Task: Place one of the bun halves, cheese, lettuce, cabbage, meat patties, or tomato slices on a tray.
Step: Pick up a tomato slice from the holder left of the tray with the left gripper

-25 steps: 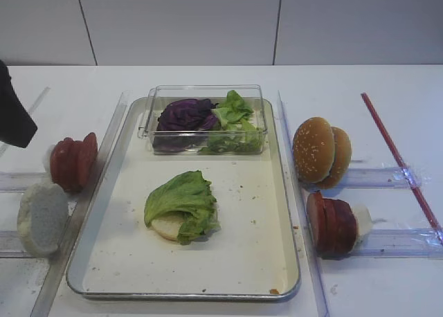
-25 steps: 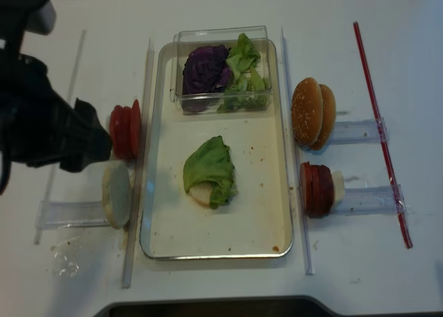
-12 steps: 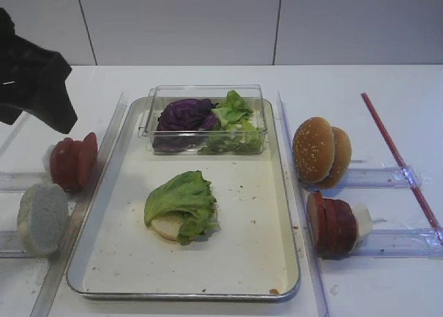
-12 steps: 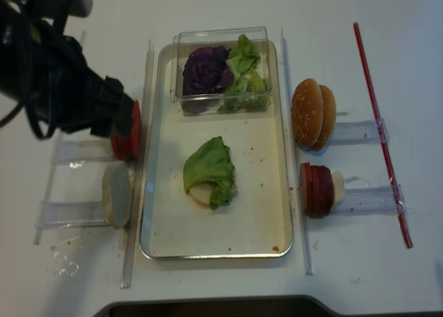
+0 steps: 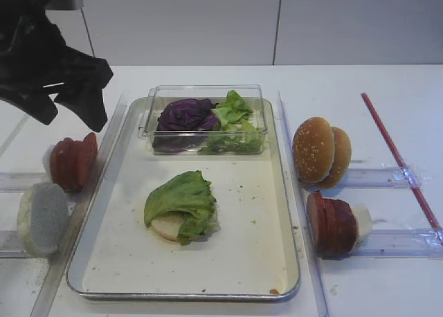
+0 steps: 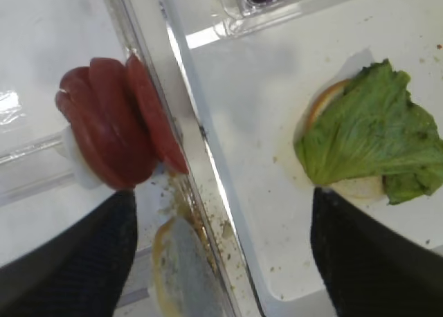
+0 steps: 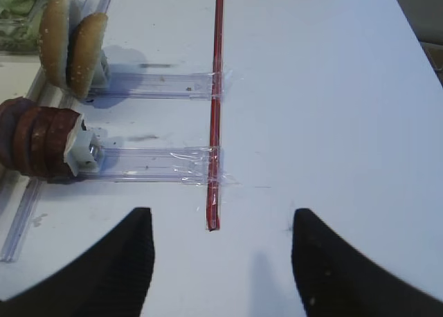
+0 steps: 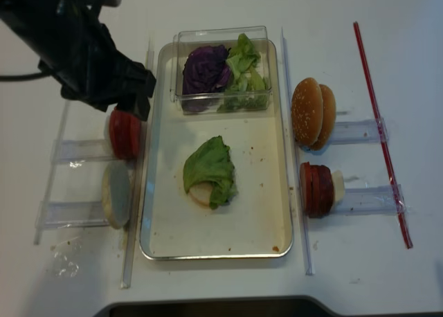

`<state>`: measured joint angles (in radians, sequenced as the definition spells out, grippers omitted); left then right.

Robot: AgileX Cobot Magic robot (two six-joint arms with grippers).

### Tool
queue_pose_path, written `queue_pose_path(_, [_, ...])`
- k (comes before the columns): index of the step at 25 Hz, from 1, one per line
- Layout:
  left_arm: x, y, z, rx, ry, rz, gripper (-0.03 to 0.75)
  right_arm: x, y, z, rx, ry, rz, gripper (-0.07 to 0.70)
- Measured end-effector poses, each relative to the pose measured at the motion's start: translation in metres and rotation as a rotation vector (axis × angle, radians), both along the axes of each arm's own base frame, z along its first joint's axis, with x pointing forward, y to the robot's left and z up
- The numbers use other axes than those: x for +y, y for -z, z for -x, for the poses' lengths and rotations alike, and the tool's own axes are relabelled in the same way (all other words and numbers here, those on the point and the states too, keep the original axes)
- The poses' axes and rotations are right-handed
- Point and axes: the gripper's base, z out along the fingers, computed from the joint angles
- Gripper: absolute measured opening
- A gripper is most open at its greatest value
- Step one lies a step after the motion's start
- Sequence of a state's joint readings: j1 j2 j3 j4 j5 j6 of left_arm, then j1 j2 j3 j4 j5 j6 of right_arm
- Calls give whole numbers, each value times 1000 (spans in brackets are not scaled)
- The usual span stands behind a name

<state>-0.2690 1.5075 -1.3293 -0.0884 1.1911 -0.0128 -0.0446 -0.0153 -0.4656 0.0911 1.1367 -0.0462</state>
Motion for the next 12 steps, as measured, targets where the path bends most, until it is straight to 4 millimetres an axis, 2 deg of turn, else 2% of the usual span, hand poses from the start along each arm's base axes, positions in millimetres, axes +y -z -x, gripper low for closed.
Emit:
queue_pose_path(3, [-3, 7, -12, 1, -3, 0, 482, 0, 0, 0, 0, 0, 0, 454])
queue_pose_path(12, [-7, 27, -32, 17, -29, -16, 482, 0, 0, 0, 0, 0, 0, 454])
